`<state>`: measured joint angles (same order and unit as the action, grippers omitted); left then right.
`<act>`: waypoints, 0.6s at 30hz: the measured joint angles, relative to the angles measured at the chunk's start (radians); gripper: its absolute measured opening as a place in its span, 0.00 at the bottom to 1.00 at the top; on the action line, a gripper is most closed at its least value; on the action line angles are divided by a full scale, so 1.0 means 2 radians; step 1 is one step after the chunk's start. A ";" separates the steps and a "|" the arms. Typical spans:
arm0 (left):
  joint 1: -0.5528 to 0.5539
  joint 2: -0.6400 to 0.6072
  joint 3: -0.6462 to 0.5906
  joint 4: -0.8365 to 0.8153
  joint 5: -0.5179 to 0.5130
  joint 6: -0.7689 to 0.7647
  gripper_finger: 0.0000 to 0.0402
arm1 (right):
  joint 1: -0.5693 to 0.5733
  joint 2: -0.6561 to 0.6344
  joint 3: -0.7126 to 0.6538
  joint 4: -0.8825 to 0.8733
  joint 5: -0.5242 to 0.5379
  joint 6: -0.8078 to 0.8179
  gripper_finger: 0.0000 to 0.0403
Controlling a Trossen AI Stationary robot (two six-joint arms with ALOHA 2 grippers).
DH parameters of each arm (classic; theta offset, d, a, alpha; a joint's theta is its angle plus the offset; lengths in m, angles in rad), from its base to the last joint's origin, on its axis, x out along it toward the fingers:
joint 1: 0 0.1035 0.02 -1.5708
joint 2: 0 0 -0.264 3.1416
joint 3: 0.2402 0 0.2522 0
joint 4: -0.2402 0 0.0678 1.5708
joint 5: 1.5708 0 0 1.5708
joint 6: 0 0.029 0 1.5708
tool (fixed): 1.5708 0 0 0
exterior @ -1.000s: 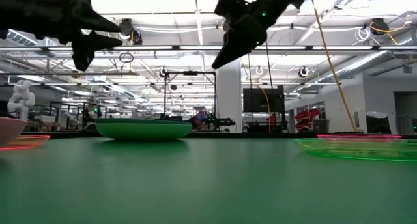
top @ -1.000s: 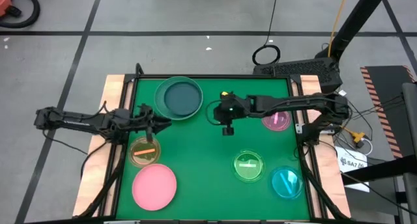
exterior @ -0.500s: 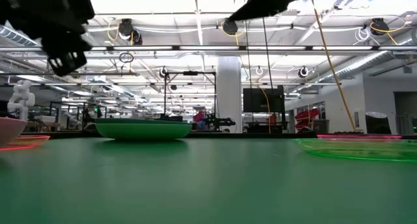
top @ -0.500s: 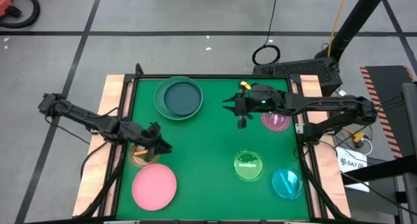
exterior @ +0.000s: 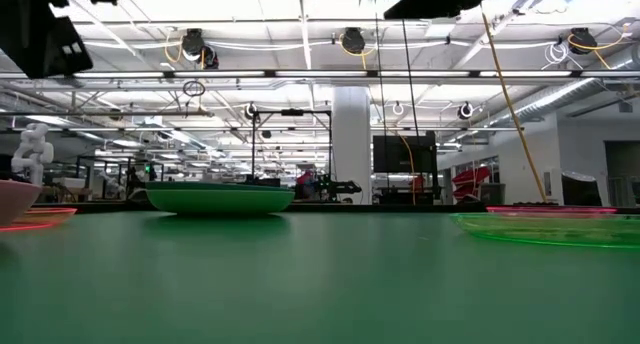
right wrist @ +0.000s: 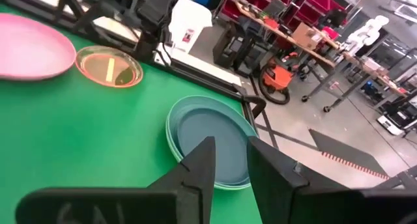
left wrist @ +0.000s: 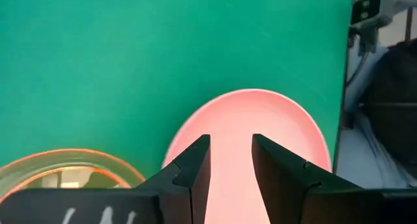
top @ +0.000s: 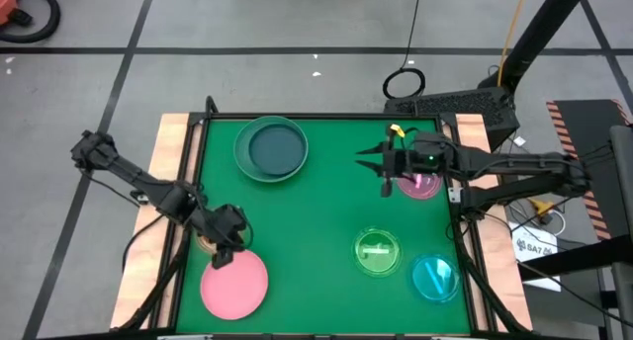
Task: Stack plastic plates
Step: Stack the dark pink plate on top of the dark blue plate
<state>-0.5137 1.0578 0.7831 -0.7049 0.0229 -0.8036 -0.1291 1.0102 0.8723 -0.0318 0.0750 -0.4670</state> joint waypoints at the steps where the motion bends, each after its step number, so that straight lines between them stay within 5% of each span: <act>1: -0.003 0.011 0.007 0.000 0.001 0.000 0.29 | 0.000 -0.005 -0.003 -0.003 0.000 0.004 0.20; 18: -0.026 0.148 0.038 -0.013 0.030 0.054 0.29 | 0.000 -0.050 -0.012 -0.098 -0.016 0.071 0.20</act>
<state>-0.5657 1.3542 0.8600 -0.7302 0.0824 -0.6963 -0.1287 0.9108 0.8478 -0.2283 0.0436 -0.3248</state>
